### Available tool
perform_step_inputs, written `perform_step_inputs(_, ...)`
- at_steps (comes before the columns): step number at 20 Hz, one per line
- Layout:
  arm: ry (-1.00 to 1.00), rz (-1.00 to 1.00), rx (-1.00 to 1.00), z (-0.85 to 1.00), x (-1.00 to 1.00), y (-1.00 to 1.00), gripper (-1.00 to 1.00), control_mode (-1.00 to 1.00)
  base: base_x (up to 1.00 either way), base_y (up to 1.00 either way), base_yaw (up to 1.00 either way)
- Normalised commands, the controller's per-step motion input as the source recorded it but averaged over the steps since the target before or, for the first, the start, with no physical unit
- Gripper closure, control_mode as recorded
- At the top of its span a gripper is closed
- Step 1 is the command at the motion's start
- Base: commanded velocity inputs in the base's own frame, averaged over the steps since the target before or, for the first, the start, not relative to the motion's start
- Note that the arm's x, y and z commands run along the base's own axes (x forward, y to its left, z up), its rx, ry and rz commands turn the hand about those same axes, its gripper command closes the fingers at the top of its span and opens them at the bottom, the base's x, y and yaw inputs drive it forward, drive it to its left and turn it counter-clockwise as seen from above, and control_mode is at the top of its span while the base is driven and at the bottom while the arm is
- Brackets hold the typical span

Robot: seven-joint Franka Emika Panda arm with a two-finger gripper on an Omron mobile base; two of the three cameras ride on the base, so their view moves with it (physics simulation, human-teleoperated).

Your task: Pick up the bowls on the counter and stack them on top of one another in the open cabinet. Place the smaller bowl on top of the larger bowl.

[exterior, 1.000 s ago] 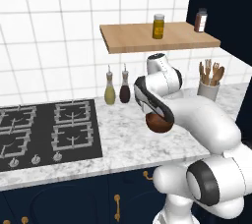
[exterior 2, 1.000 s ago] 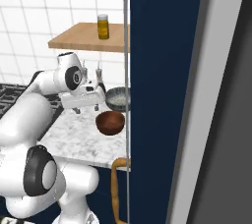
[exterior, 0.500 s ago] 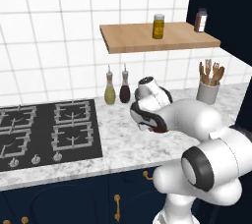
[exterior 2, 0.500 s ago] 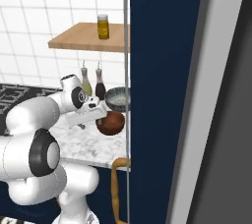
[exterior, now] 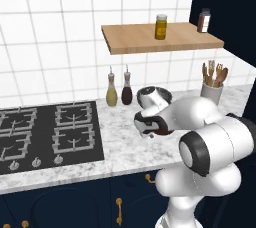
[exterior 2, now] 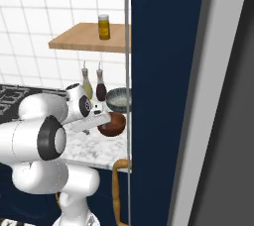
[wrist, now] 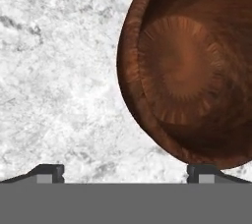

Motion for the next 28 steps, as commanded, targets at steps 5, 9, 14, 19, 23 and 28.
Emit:
perform_step_inputs(5, 0.0, 0.09, 0.0, -0.17, 0.21, -0.05, -1.0, -1.0, 0.0, 0.0, 0.0)
perform_step_inputs(9, -0.01, 0.11, 0.0, -0.05, 0.13, -0.03, -1.0, -1.0, 0.0, 0.0, 0.0)
perform_step_inputs(14, 0.0, 0.1, 0.0, -0.32, 0.28, 0.0, -1.0, -1.0, 0.0, 0.0, 0.0)
perform_step_inputs(19, 0.0, 0.11, 0.0, -0.28, 0.03, 0.0, 1.0, -1.0, 0.0, 0.0, 0.0)
perform_step_inputs(23, 0.0, 0.11, 0.0, -0.06, 0.0, -0.01, 1.0, -1.0, 0.0, 0.0, 0.0)
perform_step_inputs(28, -0.01, 0.12, 0.0, 0.13, -0.01, -0.03, 1.0, -1.0, 0.0, 0.0, 0.0)
